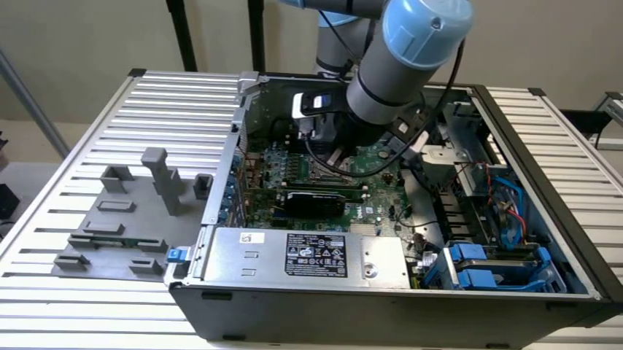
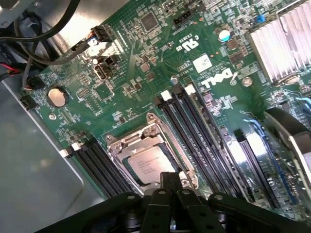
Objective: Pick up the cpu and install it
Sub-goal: 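Install the second cpu locking lever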
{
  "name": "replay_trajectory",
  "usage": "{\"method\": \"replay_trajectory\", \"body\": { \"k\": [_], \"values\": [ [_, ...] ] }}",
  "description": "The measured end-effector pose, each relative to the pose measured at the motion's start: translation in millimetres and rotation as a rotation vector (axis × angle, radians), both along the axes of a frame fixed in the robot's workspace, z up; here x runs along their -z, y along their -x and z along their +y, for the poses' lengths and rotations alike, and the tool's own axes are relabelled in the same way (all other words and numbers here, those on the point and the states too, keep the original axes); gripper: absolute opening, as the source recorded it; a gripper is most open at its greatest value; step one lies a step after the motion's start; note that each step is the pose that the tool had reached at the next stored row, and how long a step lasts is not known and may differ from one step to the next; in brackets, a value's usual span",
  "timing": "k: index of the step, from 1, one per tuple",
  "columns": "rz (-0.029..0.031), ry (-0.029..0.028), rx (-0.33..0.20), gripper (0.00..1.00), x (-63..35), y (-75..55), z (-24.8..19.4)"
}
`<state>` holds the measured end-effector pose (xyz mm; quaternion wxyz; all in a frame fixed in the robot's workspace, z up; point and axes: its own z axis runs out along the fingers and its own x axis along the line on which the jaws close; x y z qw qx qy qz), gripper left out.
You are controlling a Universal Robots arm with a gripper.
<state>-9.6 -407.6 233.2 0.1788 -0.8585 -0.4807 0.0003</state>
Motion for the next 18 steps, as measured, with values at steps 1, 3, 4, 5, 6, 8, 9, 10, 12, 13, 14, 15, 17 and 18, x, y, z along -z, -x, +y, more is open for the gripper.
{"method": "replay_trajectory", "body": {
  "k": [1,3,4,5,6,8,9,10,12,13,14,15,17,18],
  "values": [
    [0.0000,0.0009,0.000,0.11,-0.3,2.3,-1.3],
    [0.0000,0.0023,0.000,0.11,-1.1,7.1,-4.1],
    [0.0000,0.0029,0.000,0.11,-1.5,9.3,-5.5],
    [0.0000,0.0033,0.000,0.11,-2.0,11.4,-7.0],
    [0.0001,0.0035,0.000,0.11,-2.6,13.4,-8.4],
    [0.0000,0.0034,0.000,0.11,-4.3,17.2,-11.5],
    [0.0000,0.0034,0.000,0.11,-5.3,18.9,-12.8],
    [0.0000,0.0035,0.000,0.11,-6.1,20.6,-13.6],
    [0.0000,0.0035,0.000,0.11,-6.2,25.8,-13.8],
    [0.0001,0.0034,0.000,0.11,-6.1,28.6,-13.8],
    [0.0000,0.0034,0.000,0.11,-5.8,31.8,-13.9],
    [0.0000,0.0033,0.000,0.11,-5.4,34.8,-13.8],
    [0.0001,0.0035,0.000,0.11,-4.2,38.4,-13.4],
    [0.0001,0.0037,0.000,0.11,-3.8,38.9,-12.7]
  ]
}}
